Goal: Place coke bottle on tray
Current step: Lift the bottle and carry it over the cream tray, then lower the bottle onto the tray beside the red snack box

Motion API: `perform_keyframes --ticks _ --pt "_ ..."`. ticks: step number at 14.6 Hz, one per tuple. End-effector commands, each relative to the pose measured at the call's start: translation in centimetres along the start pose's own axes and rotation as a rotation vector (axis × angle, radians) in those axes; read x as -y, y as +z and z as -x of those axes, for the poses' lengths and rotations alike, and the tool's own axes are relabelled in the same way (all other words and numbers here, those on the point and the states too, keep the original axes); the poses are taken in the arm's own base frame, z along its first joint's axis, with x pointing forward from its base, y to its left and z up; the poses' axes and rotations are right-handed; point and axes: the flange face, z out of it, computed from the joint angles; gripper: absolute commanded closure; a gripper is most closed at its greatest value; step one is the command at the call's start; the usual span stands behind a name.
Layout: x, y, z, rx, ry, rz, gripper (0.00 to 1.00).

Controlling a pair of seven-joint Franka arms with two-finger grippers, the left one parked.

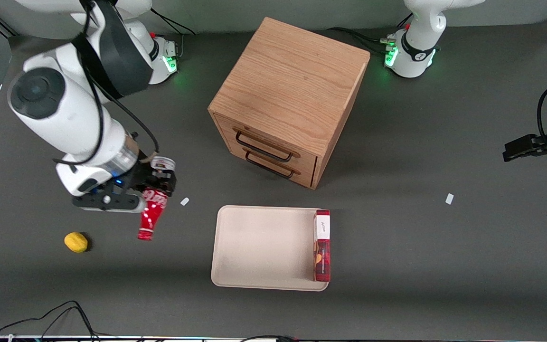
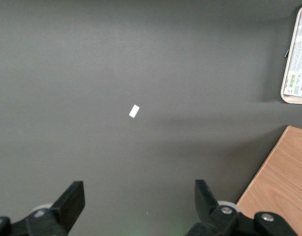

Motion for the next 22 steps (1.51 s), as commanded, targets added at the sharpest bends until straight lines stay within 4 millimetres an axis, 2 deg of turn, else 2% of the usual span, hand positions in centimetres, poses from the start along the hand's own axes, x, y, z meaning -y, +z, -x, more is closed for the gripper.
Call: perform_keyframes --ticks 1,4,7,11,15,18,21,22 --pt "3.2 5.3 -3.3 -0.023 -0.159 -0.034 1.0" --pt "5.2 11.7 -4.7 -0.071 -0.239 -0.053 1.0" --pt "6.0 17.5 -5.5 -0.085 -0.24 -0.074 1.0" --pt "6.1 24.6 -5.6 -0.062 -0.211 -0.091 1.0" --pt "5.7 30.8 -5.1 -0.035 -0.137 -0.093 1.0" --pt "5.6 33.7 -4.8 -0.029 -0.087 -0.1 1.0" --pt "5.5 34.7 -4.6 -0.019 -0.049 -0.099 1.0" --pt "5.4 34.9 -4.6 -0.018 -0.046 -0.098 0.97"
